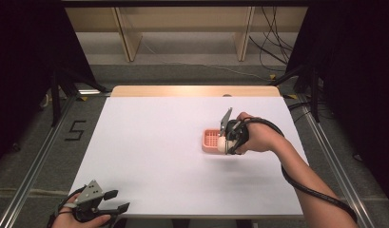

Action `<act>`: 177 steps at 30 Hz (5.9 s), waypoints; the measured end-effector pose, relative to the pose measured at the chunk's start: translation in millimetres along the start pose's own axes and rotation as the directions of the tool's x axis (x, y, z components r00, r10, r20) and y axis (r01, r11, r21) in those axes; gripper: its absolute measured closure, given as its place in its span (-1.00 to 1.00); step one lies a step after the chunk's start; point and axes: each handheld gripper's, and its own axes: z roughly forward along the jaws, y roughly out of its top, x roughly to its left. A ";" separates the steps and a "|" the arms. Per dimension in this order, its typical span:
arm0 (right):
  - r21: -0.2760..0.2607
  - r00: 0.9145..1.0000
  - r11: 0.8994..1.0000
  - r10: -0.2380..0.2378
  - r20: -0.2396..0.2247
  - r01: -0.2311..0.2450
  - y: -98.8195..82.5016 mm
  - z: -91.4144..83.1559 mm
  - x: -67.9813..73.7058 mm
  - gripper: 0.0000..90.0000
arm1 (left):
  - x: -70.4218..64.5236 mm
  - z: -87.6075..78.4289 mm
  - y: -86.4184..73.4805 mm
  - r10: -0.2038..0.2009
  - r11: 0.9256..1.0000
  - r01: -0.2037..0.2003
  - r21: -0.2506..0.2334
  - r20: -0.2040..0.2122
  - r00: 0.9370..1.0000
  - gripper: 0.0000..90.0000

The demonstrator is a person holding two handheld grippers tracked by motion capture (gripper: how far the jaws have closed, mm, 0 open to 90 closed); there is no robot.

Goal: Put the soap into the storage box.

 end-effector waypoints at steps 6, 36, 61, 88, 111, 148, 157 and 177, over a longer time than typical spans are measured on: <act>-0.016 0.999 0.999 -0.032 0.010 0.032 2.1 0.6 -2.8 0.12 | 0.0 0.3 -0.2 -0.004 1.000 0.004 -0.006 0.001 1.000 -0.23; -0.022 0.999 1.000 0.010 0.031 -0.009 8.8 0.9 -10.7 0.12 | 0.0 0.0 -0.1 -0.002 1.000 0.002 -0.006 0.001 1.000 -0.23; -0.037 0.999 0.999 0.009 0.032 -0.008 16.7 6.7 -19.8 0.12 | 0.1 -0.4 0.0 -0.003 1.000 0.003 -0.003 0.002 1.000 -0.23; -0.067 0.998 0.997 -0.029 0.053 0.033 23.7 14.0 -28.9 0.12 | 0.1 -1.4 0.5 -0.002 1.000 0.002 0.006 0.005 1.000 -0.23; -0.071 0.997 0.997 -0.036 0.065 0.041 25.4 20.9 -34.2 0.12 | 1.1 -1.5 0.3 0.007 1.000 -0.007 0.003 0.005 1.000 -0.23; -0.072 0.998 0.997 0.002 0.063 0.003 26.4 33.3 -39.9 0.12 | 2.0 -1.7 0.2 0.019 1.000 -0.019 0.001 -0.002 1.000 -0.23; -0.065 0.998 0.998 0.006 0.062 -0.002 27.2 36.4 -40.6 0.12 | 1.4 -1.5 0.4 0.009 1.000 -0.009 0.001 0.004 1.000 -0.23; -0.072 0.998 0.997 0.037 0.043 -0.034 30.7 45.2 -41.8 0.12 | 1.7 -1.5 0.0 0.012 1.000 -0.012 -0.005 0.000 1.000 -0.23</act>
